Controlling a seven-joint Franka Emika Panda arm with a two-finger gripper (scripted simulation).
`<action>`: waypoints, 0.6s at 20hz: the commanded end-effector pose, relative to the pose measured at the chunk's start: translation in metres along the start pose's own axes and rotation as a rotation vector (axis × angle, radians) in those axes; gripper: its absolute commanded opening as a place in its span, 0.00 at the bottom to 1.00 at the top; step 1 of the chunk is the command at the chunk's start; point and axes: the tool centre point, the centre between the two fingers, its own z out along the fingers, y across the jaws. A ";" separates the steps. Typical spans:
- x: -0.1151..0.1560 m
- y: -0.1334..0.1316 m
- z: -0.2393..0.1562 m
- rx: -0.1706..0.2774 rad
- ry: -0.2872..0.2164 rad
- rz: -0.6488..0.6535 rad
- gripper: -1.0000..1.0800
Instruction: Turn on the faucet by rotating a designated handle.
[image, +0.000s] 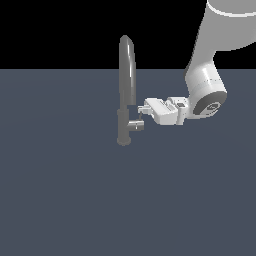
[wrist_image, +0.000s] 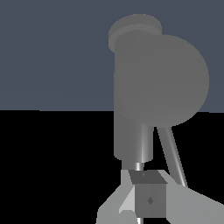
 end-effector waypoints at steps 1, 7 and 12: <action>-0.001 0.009 0.000 -0.006 -0.004 0.004 0.00; -0.001 0.025 0.000 -0.008 -0.005 0.003 0.00; 0.002 0.029 0.000 -0.005 -0.002 -0.004 0.00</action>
